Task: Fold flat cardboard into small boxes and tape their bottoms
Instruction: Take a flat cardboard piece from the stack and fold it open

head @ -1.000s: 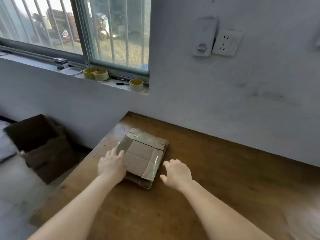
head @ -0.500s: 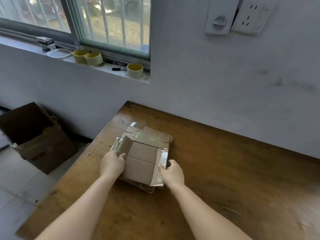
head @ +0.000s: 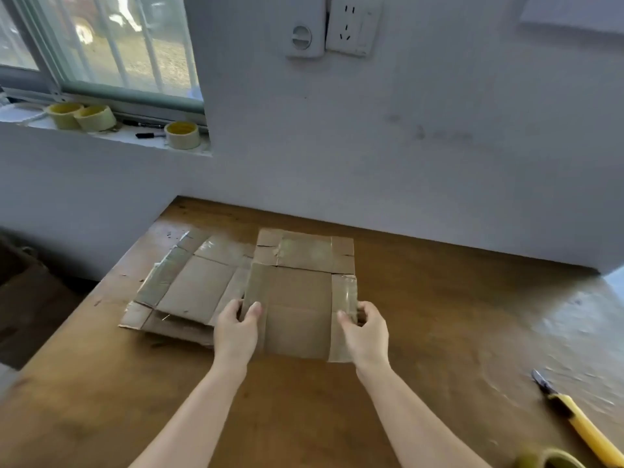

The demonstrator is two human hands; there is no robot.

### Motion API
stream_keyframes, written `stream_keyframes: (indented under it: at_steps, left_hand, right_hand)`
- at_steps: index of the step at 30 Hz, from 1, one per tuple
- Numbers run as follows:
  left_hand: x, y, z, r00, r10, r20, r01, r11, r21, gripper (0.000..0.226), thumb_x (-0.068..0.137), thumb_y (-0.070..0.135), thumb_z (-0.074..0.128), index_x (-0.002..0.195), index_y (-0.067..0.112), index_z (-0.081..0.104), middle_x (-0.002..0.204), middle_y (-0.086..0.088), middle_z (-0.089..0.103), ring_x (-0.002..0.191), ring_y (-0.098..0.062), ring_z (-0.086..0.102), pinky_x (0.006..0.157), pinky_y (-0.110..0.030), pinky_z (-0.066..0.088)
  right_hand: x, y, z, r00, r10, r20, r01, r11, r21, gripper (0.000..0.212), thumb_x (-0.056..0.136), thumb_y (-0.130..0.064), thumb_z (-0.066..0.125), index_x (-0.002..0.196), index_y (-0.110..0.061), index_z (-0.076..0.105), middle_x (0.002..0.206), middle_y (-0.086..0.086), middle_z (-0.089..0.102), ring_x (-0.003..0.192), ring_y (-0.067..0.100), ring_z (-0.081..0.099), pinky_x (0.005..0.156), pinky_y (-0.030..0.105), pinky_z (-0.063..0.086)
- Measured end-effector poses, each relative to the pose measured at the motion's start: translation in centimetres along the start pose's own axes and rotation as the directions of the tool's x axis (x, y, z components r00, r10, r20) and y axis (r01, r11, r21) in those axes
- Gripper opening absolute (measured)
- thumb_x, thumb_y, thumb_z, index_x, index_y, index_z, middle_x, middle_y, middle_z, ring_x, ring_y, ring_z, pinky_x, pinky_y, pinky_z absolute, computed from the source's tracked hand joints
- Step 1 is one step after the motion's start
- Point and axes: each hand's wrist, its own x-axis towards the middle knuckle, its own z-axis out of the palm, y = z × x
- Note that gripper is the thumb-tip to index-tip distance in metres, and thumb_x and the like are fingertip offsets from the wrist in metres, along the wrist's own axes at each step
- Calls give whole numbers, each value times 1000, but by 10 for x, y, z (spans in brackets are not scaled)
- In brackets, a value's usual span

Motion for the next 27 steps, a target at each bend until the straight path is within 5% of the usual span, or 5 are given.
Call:
stream_keyframes:
  at_steps: [9,15,20,24,27]
  left_hand:
    - [-112,-11,140,997,10,82,-21,992,125,24,99,22,48,80,9,56,77,-6,57,74,-23,51,61,-33,38]
    - [-158,-12,206,974,-58,219,-42,904,426,65,98,48,40,149,9,27,150,-12,38,137,-30,37,107,-44,34]
    - [-179,-3,248,872,230,431,-477,596,646,76,90,64,39,151,23,19,157,-5,22,145,-24,17,113,-48,23]
    - [-203,15,288,701,-2,714,-319,894,316,108,63,91,34,150,27,26,156,4,26,143,-21,28,115,-41,29]
    - [-208,19,303,699,0,716,-181,967,177,82,66,85,49,136,44,35,146,7,41,135,-19,41,110,-41,39]
  right_hand:
    - [12,57,-174,999,30,-27,-28,995,95,14,89,-16,69,100,-22,63,89,1,68,85,21,66,78,35,57]
    - [19,79,-252,997,-1,-71,6,997,73,8,89,-14,66,95,-17,62,86,2,66,79,19,62,68,27,54]
    - [23,81,-277,989,-74,-131,80,996,42,9,86,-13,71,89,-14,63,78,0,63,67,10,56,53,12,45]
    - [30,80,-283,978,-115,-173,117,993,0,25,88,-37,69,77,-15,64,69,-1,63,64,12,58,56,17,47]
    - [38,79,-293,972,-126,-196,125,992,-19,40,93,-40,61,62,-14,57,57,-2,56,55,12,51,53,21,43]
